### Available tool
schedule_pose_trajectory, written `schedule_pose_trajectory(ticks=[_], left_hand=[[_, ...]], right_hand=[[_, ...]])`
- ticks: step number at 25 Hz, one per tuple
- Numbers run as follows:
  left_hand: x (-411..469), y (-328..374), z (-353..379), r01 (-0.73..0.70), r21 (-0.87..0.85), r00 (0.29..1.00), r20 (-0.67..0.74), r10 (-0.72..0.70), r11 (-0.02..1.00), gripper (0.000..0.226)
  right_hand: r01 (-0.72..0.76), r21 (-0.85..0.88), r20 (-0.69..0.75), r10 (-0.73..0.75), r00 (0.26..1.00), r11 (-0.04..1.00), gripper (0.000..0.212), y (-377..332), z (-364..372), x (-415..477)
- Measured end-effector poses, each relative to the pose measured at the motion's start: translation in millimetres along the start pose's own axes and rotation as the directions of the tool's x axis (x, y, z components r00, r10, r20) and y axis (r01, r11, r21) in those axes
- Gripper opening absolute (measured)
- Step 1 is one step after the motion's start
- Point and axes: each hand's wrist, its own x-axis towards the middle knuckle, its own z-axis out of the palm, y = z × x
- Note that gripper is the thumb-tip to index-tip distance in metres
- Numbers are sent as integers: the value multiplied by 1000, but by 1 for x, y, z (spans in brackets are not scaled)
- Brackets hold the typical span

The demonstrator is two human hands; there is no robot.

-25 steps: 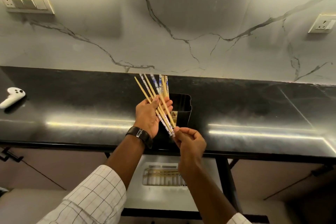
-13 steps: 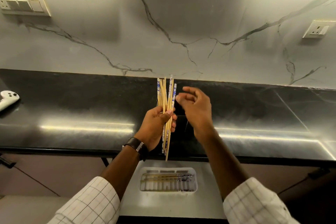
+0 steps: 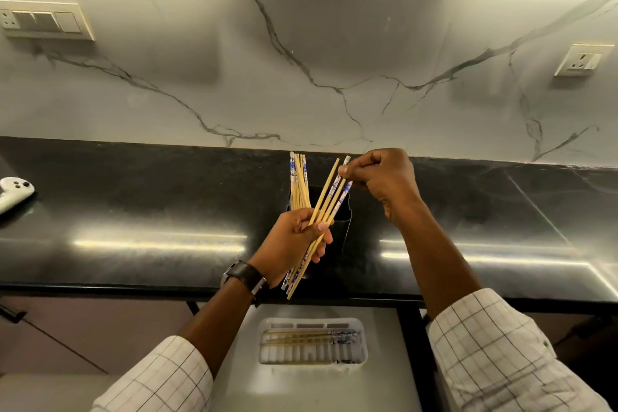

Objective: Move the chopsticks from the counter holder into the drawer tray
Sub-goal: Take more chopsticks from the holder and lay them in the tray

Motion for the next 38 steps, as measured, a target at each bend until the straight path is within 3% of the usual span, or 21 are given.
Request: schedule_pose_trajectory(ticks=[5, 10, 13, 15, 18, 20, 23, 27, 30, 34, 38], left_hand=[[4, -3, 2, -9, 38, 1000, 20, 8, 999, 20], [-5, -18, 3, 50, 63, 999, -14, -49, 997, 17], [-5, -24, 0, 95, 8, 986, -137, -93, 995, 19], [-3, -20, 0, 131, -229, 955, -232, -185, 965, 24], [8, -1, 5, 75, -703, 932, -203, -301, 707, 24], [18, 9, 10, 39, -812, 913, -209, -351, 583, 26], [23, 14, 14, 17, -817, 897, -242, -370, 577, 34], [22, 2, 15, 26, -798, 887, -259, -382, 602, 33], [23, -7, 22, 23, -771, 884, -281, -373, 636, 28], [24, -12, 35, -3, -784, 882, -295, -368, 620, 29], [22, -18, 39, -16, -802, 877, -299, -377, 597, 30]], right_hand=[[9, -46, -6, -10, 1000, 999, 17, 1, -8, 1], [55, 36, -289, -43, 956, 998, 22, -8, -28, 5], [205, 260, -552, -28, 833, 944, 18, -18, -50, 6], [359, 485, -638, 41, 769, 798, 19, -16, -59, -1], [295, 694, -547, 213, 810, 657, 21, 12, -26, -32], [166, 775, -432, 320, 843, 609, 25, 42, 14, -65], [-34, 727, -350, 413, 841, 686, 17, 80, 59, -111], [-209, 429, -325, 366, 872, 879, 16, 102, 76, -137], [-307, 374, -225, 407, 885, 875, 21, 107, 69, -139], [-522, 678, 157, 592, 790, 517, 34, 98, 72, -144], [-521, 810, 266, 623, 735, 269, 28, 91, 64, -146]])
